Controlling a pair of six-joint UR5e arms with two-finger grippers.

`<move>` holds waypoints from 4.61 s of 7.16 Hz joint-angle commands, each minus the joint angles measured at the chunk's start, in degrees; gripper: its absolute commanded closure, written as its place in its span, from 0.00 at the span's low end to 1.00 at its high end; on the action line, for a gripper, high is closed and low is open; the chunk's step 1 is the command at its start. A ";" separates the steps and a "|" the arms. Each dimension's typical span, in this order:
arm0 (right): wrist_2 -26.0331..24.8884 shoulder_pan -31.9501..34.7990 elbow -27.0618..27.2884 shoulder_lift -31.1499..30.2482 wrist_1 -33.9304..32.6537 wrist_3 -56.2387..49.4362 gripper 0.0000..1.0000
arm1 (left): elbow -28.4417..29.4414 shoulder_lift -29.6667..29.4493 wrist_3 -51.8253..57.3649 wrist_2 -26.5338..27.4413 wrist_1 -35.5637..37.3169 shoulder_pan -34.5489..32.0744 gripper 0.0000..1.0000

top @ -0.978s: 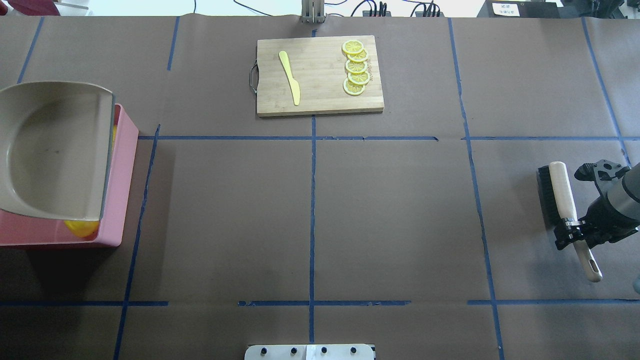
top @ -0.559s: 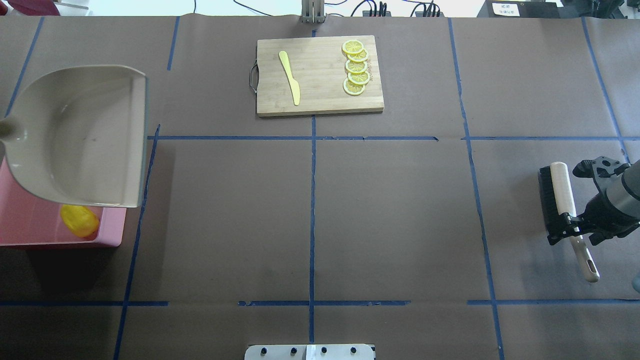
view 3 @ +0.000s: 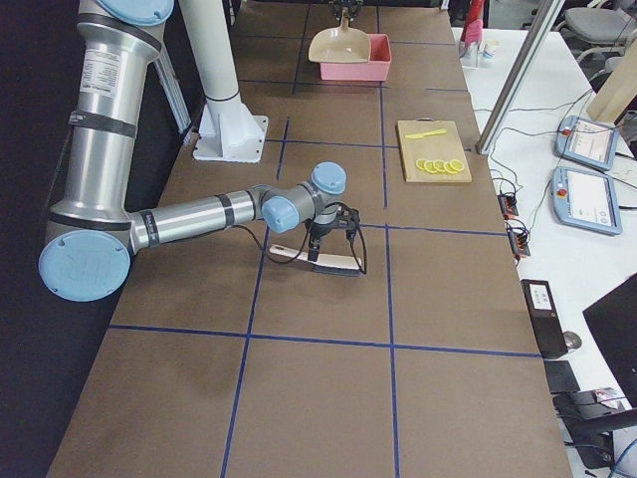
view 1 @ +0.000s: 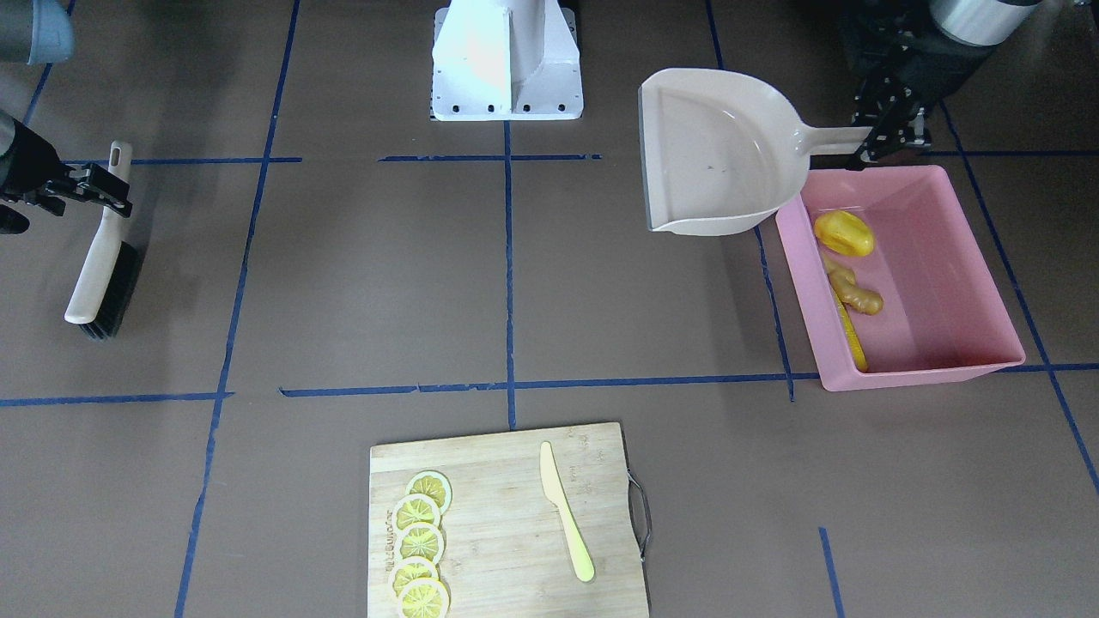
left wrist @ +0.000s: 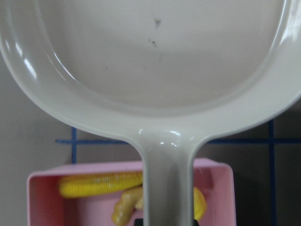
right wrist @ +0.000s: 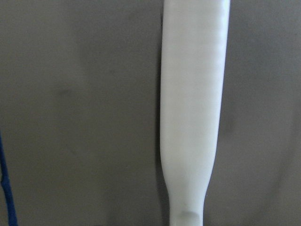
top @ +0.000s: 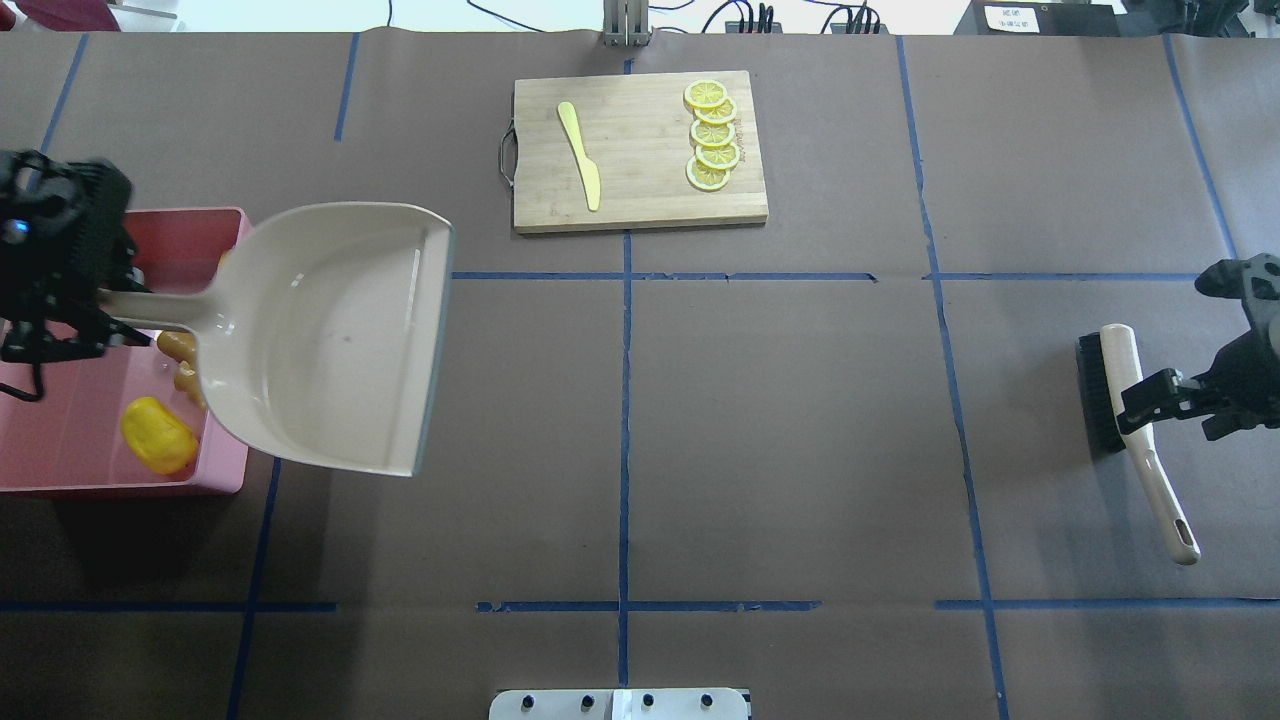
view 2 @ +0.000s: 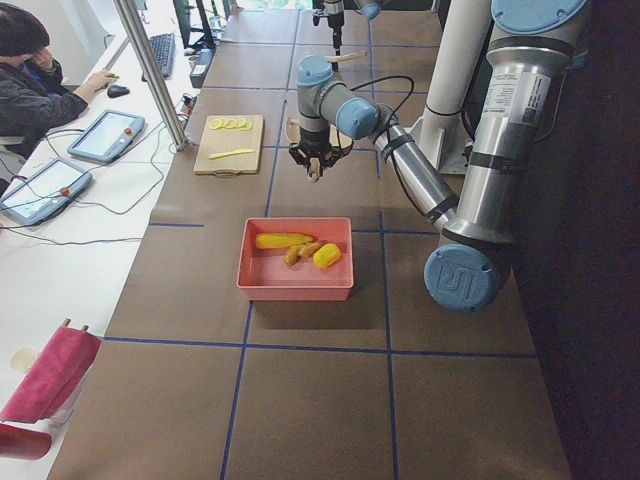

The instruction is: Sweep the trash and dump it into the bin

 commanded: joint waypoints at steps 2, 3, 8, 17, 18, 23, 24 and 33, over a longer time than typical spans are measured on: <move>-1.62 4.20 0.25 0.14 0.09 -0.45 0.00 | 1.80 -4.13 -12.49 12.88 -0.98 13.27 0.99; -1.89 4.64 0.16 0.14 0.09 -0.36 0.00 | 4.33 -6.14 -14.60 12.99 -1.07 15.20 0.99; -1.10 7.72 0.07 1.46 0.00 0.16 0.00 | 13.93 -8.80 -18.23 14.92 -1.60 20.93 0.94; -1.45 7.81 0.16 1.55 0.00 0.16 0.00 | 16.66 -10.56 -18.05 14.83 -3.19 21.46 0.00; -1.45 7.90 0.16 1.55 0.00 0.16 0.00 | 16.66 -10.64 -18.14 14.84 -3.01 21.37 0.00; -1.89 11.85 -0.19 3.91 0.00 0.08 0.00 | 13.67 -10.64 -26.72 14.31 -2.66 12.26 0.00; -2.33 12.38 -0.10 4.01 0.00 0.08 0.00 | 13.93 -10.64 -29.80 14.13 -1.96 8.58 0.00; -2.33 15.45 -0.37 6.98 0.09 -0.63 0.00 | 27.88 0.16 -24.73 -2.28 7.38 -29.51 0.00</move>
